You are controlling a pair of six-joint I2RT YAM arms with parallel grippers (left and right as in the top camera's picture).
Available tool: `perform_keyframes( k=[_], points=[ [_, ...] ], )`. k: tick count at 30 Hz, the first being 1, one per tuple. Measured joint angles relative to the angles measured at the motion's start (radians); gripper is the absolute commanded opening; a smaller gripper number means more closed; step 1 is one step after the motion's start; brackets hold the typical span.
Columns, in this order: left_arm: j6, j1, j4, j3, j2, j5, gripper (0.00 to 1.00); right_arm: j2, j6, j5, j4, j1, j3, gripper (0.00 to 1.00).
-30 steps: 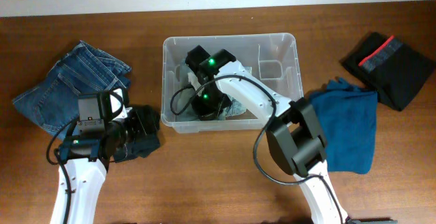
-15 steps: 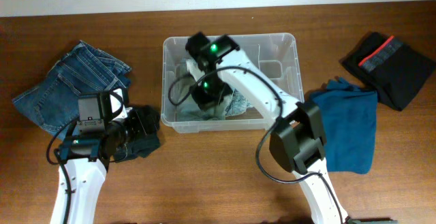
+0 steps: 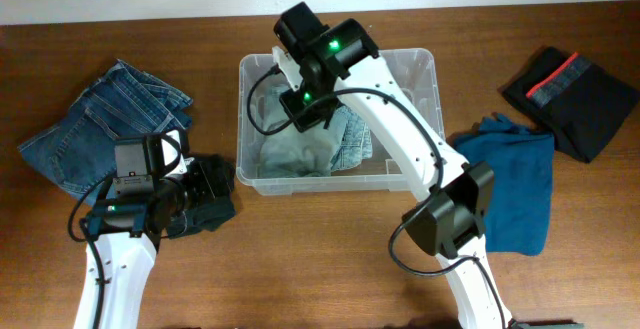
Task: Pack container
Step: 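Press and tuck the light-wash jeans down inside the bin with the right gripper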
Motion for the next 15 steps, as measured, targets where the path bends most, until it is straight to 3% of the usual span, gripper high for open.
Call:
perform_keyframes(
  k=[12, 15],
  points=[
    [0.0, 0.0, 0.0, 0.0, 0.0, 0.0, 0.99, 0.034, -0.016, 0.072, 0.474, -0.003, -0.507, 0.04],
    [0.0, 0.0, 0.0, 0.0, 0.0, 0.0, 1.0, 0.012, -0.017, 0.072, 0.489, -0.004, -0.529, 0.04]
  ],
)
